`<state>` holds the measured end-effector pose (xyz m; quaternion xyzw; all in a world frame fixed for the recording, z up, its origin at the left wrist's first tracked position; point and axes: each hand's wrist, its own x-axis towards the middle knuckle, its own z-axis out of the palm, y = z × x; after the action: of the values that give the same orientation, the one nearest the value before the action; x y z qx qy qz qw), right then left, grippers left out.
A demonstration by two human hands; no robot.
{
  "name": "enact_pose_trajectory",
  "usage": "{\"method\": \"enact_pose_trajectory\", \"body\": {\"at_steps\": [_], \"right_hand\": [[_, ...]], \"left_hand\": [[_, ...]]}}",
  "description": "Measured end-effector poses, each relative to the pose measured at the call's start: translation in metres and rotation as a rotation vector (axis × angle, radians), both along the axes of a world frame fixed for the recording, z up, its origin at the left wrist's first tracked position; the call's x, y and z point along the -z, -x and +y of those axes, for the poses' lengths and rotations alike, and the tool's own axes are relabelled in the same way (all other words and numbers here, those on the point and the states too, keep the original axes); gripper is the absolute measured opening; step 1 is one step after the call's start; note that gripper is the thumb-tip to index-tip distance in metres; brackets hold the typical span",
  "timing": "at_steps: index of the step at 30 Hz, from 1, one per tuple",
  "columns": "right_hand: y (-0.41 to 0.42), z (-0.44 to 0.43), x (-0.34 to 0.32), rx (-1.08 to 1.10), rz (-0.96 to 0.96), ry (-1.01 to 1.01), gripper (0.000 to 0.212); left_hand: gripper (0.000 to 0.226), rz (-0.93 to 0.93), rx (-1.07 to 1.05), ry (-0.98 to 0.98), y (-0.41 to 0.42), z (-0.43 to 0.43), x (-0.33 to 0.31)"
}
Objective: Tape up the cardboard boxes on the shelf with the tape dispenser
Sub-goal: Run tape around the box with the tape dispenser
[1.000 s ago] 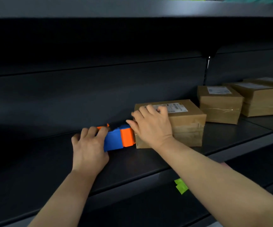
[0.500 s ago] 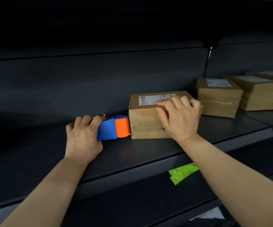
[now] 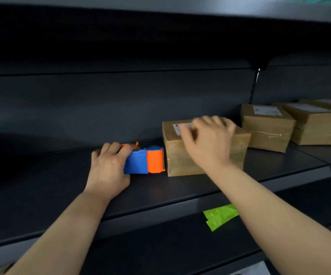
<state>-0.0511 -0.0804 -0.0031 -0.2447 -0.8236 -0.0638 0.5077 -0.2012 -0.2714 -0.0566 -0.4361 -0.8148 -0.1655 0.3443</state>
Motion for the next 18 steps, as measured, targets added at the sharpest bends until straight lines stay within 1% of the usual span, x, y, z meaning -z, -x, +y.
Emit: {"method": "enact_pose_trajectory", "body": {"at_steps": [1,2,5,6,7,8,10,14,18], "right_hand": [[0.011,-0.014,-0.009,-0.011,-0.109,0.006,0.041],[0.024,-0.026,-0.017,-0.023,-0.245,0.055,0.044],[0.057,-0.051,-0.042,0.056,-0.65,0.296,0.069],[0.063,-0.056,-0.048,0.1,-0.748,0.34,0.07],[0.067,-0.058,-0.051,0.135,-0.813,0.352,0.063],[0.068,-0.058,-0.053,0.151,-0.846,0.345,0.055],[0.06,-0.053,-0.053,0.116,-0.857,0.298,0.05],[0.022,-0.037,-0.043,-0.103,-0.815,0.257,0.054],[0.01,-0.037,-0.043,-0.105,-0.879,0.285,0.054]], "left_hand": [[0.074,-0.003,0.0,0.001,0.0,0.0,-0.001],[0.074,-0.002,0.0,0.005,0.0,0.0,-0.002],[0.073,0.04,0.015,0.023,0.0,-0.001,-0.001],[0.073,0.05,0.022,0.026,0.0,-0.001,0.0],[0.074,0.048,0.026,0.026,0.0,-0.002,0.0],[0.075,0.036,0.028,0.021,0.001,-0.003,-0.001],[0.078,0.002,0.041,0.009,0.002,-0.004,-0.002],[0.08,0.027,0.186,0.043,-0.004,-0.002,-0.003],[0.083,0.039,0.244,0.028,-0.007,-0.003,-0.006]]}}
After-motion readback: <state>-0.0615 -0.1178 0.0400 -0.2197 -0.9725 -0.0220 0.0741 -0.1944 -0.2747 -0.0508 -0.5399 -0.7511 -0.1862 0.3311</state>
